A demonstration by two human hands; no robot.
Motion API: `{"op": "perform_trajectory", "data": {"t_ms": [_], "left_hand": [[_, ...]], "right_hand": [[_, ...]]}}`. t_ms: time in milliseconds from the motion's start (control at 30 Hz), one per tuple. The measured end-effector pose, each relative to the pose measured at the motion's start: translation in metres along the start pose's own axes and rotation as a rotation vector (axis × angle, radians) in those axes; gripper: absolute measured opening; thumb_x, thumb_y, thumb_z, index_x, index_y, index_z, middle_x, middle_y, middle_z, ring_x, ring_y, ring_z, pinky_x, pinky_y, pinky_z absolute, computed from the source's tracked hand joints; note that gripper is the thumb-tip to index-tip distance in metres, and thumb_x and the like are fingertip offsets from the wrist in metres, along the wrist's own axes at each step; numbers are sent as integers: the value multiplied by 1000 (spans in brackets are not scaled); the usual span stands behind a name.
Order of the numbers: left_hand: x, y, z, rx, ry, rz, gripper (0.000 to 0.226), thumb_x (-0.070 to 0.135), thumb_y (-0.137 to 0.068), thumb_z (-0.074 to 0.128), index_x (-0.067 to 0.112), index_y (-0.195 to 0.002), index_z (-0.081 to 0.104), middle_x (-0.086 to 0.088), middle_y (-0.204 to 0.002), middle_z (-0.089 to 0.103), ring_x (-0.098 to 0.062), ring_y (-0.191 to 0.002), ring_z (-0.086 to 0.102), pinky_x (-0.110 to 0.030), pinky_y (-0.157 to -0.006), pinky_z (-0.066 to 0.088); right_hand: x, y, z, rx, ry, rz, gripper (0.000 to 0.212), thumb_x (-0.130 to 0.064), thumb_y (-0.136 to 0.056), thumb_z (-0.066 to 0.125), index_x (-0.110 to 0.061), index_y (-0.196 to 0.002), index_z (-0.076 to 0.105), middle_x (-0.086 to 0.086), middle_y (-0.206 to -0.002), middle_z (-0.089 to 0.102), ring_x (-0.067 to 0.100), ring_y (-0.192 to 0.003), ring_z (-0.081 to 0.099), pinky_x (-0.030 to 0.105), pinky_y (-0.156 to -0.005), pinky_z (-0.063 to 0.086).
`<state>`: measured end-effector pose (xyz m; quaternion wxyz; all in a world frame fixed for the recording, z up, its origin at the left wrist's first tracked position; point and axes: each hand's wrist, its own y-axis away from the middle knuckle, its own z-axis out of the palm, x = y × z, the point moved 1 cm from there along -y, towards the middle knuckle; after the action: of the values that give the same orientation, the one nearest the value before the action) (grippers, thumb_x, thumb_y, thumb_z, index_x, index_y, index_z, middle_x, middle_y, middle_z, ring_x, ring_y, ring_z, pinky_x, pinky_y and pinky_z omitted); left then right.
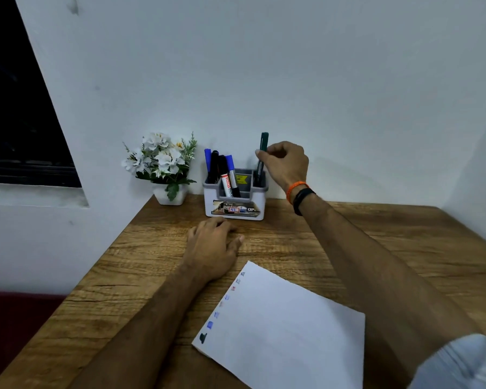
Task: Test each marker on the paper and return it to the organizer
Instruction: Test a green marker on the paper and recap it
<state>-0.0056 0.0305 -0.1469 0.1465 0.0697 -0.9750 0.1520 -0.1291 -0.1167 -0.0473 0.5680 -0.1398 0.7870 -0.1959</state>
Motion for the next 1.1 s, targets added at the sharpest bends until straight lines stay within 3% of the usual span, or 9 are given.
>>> {"op": "perform_trajectory", "data": {"t_ms": [100,233,367,467,533,700,833,967,1100], "left_hand": [[1,1,-2,-20,10,-4,46,53,-94,42,29,-133,51,4,-144,44,-18,-134,36,-46,-112,27],[4,5,-11,-3,104,11,45,48,-94,48,22,-130,55,1,-135,54,-18,-126,45,-44,-107,35],[18,18,-37,144,529,-1,34,40,-95,52,18,-118,62,5,-108,66,-9,-95,62,-20,-82,50],[30,25,-57,165,918,21,29,36,-94,54,17,-111,65,3,-99,71,-10,-87,66,-30,-74,56],[36,29,-65,157,1065,67,19,21,-92,59,14,-109,64,3,-96,71,-5,-82,66,-23,-64,54],[37,34,-70,57,1128,113,36,6,-84,67,4,-119,60,-5,-97,70,-12,-89,68,-25,-77,57],[32,33,-69,59,1082,132,21,3,-81,68,4,-103,66,-6,-93,71,-5,-80,68,-18,-63,53],[25,31,-69,73,1053,60,8,2,-82,68,6,-89,67,-2,-85,70,-3,-71,66,-18,-57,55],[17,30,-71,21,991,14,8,3,-82,68,5,-89,66,-3,-82,68,-2,-64,64,-19,-59,56]], "right_hand": [[-19,12,-15,25,-169,-52,22,-31,-80,81,-16,-89,67,-5,-85,70,7,-77,65,7,-65,48],[-40,40,-38,-122,-366,-65,21,-28,-83,78,-16,-94,65,2,-85,77,10,-84,73,18,-72,54],[-42,87,-57,-313,-415,-14,17,-18,-89,73,-8,-100,67,4,-83,74,-2,-69,69,9,-60,48],[-30,117,-62,-419,-437,16,15,-12,-91,69,0,-100,70,5,-75,70,0,-58,65,13,-55,48],[-19,128,-63,-481,-424,48,19,-15,-93,66,2,-101,72,5,-73,69,4,-54,60,15,-50,46],[-6,136,-72,-616,-365,77,26,-26,-95,64,-3,-96,76,0,-72,68,12,-53,50,18,-47,41],[-3,138,-74,-733,-297,73,23,-25,-95,63,-12,-80,75,-4,-66,70,8,-51,53,18,-46,42],[5,134,-80,-758,-256,82,24,-15,-83,77,-4,-104,73,2,-70,73,6,-54,62,17,-52,47],[15,126,-89,-651,-337,135,22,-11,-80,79,-4,-101,75,2,-72,73,9,-54,61,18,-52,48]]}}
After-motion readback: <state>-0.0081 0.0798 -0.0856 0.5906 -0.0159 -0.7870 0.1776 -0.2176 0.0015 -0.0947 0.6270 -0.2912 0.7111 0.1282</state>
